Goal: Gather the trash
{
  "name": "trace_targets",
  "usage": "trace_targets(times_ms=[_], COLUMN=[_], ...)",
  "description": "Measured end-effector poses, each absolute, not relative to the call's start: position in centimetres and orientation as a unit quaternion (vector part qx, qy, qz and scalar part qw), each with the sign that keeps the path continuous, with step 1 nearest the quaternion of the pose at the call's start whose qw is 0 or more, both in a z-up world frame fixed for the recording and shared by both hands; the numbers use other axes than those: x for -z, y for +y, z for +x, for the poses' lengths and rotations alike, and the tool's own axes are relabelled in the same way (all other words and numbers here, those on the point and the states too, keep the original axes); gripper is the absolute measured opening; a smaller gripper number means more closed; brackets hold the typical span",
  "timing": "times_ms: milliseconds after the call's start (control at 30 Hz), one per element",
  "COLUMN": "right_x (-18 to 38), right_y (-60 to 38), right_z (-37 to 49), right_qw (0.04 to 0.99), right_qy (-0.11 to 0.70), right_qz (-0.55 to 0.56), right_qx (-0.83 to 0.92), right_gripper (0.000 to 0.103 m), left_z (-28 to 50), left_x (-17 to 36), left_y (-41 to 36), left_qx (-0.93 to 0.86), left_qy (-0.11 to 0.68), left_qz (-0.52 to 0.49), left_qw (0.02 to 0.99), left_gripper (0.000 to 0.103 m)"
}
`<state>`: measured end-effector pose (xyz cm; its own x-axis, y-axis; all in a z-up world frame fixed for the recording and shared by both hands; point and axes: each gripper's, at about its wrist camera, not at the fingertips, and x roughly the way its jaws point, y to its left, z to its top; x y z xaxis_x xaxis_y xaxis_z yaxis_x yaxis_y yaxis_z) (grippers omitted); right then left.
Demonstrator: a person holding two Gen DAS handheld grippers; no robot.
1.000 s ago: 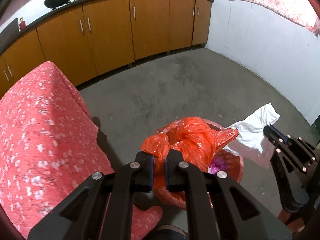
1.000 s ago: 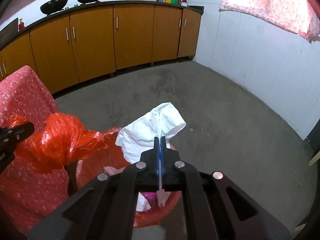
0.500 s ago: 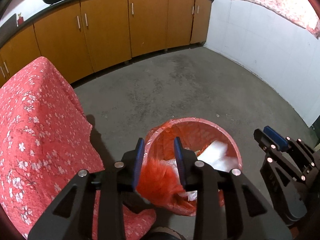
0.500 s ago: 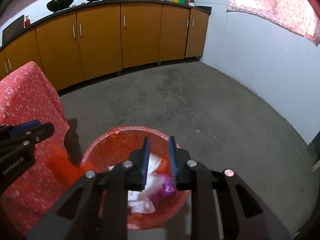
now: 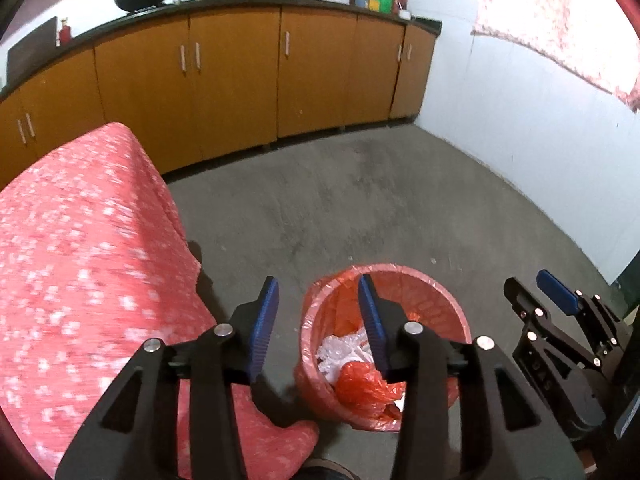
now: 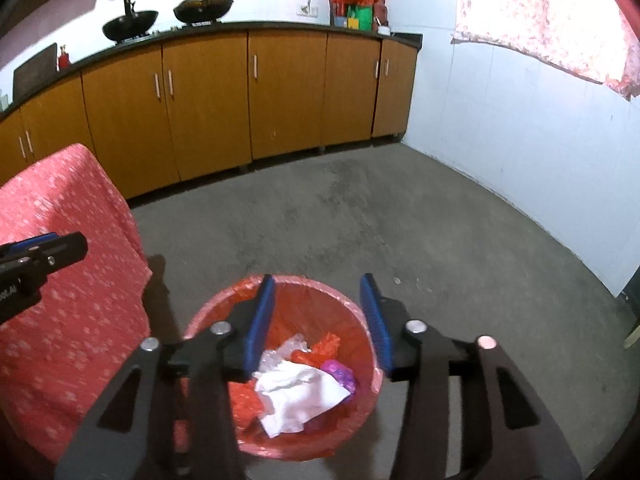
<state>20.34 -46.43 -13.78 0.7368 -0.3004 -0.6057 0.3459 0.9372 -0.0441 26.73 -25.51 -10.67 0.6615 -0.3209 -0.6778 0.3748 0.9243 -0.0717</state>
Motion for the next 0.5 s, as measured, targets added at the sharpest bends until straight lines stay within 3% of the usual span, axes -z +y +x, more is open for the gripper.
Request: trace_targets(times_ms=[233, 500], right_x=[8.0, 1.6], right_y=[-43.4, -39.5], right_z=[16.3, 10.1], right_qw=[0.953, 0.964], right_qy=[0.251, 0.203], right_qz=[0.049, 0.039], right_qx=[0.162, 0.166], right_gripper=[0.096, 0.099], left_z=[23.7, 16.8], left_x=[5.9, 0.2], left_y=[-20.5, -13.9], left_qx=[0.167, 0.139], left_qy=[0.314, 0.230], left_qz=[0.028, 0.030], left_qw=[0.934, 0.963], left_gripper=[0.059, 0.091])
